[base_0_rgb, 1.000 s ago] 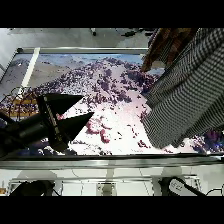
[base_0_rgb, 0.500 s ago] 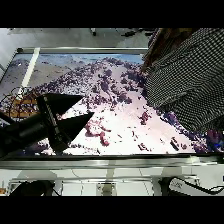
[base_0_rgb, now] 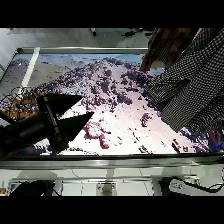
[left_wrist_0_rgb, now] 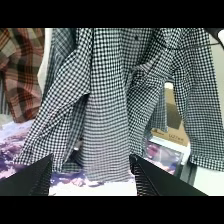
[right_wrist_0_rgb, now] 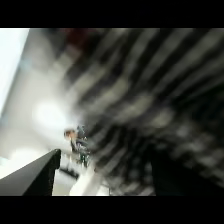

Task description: Fold the clothes and pants, and hang the long-sleeved shirts on hangers.

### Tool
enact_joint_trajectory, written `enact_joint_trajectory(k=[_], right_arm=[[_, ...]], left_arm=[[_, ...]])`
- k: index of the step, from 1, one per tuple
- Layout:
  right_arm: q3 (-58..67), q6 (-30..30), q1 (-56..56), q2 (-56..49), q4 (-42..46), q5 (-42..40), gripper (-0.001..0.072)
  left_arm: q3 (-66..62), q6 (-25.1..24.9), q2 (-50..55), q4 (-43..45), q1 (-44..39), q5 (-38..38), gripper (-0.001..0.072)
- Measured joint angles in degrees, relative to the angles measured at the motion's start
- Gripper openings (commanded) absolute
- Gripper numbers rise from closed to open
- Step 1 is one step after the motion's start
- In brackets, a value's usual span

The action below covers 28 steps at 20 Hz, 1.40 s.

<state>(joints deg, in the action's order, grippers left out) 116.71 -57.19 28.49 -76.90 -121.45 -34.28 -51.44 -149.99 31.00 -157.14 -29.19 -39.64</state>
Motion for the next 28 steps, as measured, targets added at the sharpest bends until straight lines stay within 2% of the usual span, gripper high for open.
enact_joint_trajectory(k=[3, 5, 7, 9, 13, 18, 22, 28], right_arm=[[-0.24, -5.11, -1.4, 3.04, 2.75, -6.27, 0.0642], [-0.2, -7.19, -1.7, 6.36, 8.41, -11.65, 0.0642], [-0.28, -8.41, -1.9, 10.29, 16.81, -17.73, 0.0642], [-0.26, -9.09, -1.97, 13.77, 20.79, -21.73, 0.0641], [-0.85, -14.86, -4.66, 15.78, 14.93, -26.14, 0.0641], [-3.63, -20.85, -14.23, 11.87, 12.35, -31.58, 0.064], [-4.31, -22.51, -18.36, 8.81, 12.31, -35.39, 0.064], [-4.46, -23.17, -19.71, 7.78, 12.31, -36.68, 0.064]], left_arm=[[0.0, 0.02, 0.0, 3.02, 0.0, 0.42, 0.0573], [0.0, 0.04, 0.0, 5.18, 0.0, 1.62, 0.0574], [0.0, 0.04, 0.02, 10.67, 0.02, 3.61, 0.0572], [0.0, 1.88, 0.42, 17.86, 1.01, 6.67, 0.0573], [0.0, 12.94, 3.96, 30.38, 10.64, 15.45, 0.0573], [0.0, 24.81, 10.43, 35.34, 25.66, 19.82, 0.0573], [0.0, 28.48, 15.17, 36.44, 32.24, 20.63, 0.0573], [0.02, 29.86, 21.05, 36.85, 34.91, 20.98, 0.0573]])
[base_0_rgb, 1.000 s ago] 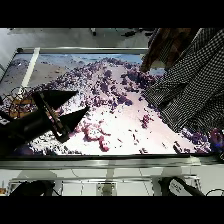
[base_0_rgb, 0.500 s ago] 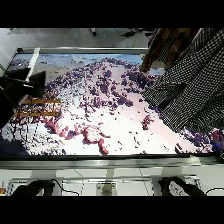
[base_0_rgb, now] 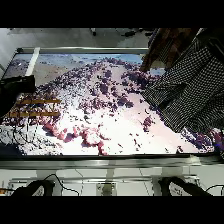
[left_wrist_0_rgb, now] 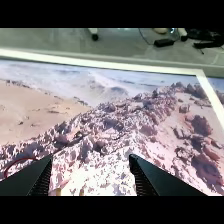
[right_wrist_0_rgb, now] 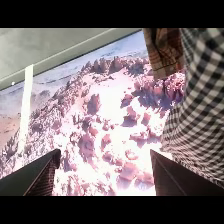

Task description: Fold the clothes and pants, and hang the long-sleeved shirts on hangers.

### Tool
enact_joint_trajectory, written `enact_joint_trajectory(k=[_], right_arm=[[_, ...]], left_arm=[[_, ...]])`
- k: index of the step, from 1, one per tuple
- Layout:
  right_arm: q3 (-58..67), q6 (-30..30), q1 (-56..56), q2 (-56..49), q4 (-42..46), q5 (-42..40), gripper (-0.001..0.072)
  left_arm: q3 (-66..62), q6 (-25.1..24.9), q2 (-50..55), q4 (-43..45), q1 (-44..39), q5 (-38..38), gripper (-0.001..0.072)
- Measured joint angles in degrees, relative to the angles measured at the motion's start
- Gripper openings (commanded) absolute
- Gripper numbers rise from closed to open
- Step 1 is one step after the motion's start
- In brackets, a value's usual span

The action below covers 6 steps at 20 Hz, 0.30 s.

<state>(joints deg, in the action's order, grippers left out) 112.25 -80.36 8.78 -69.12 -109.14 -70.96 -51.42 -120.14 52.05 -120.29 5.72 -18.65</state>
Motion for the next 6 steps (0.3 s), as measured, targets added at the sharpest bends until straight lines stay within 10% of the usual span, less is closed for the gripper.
enact_joint_trajectory(k=[6], right_arm=[[-0.07, -0.13, -0.22, -0.22, -0.04, -0.48, 0.064]], left_arm=[[0.0, 0.15, 3.98, 0.07, 0.39, 0.04, 0.0573]])
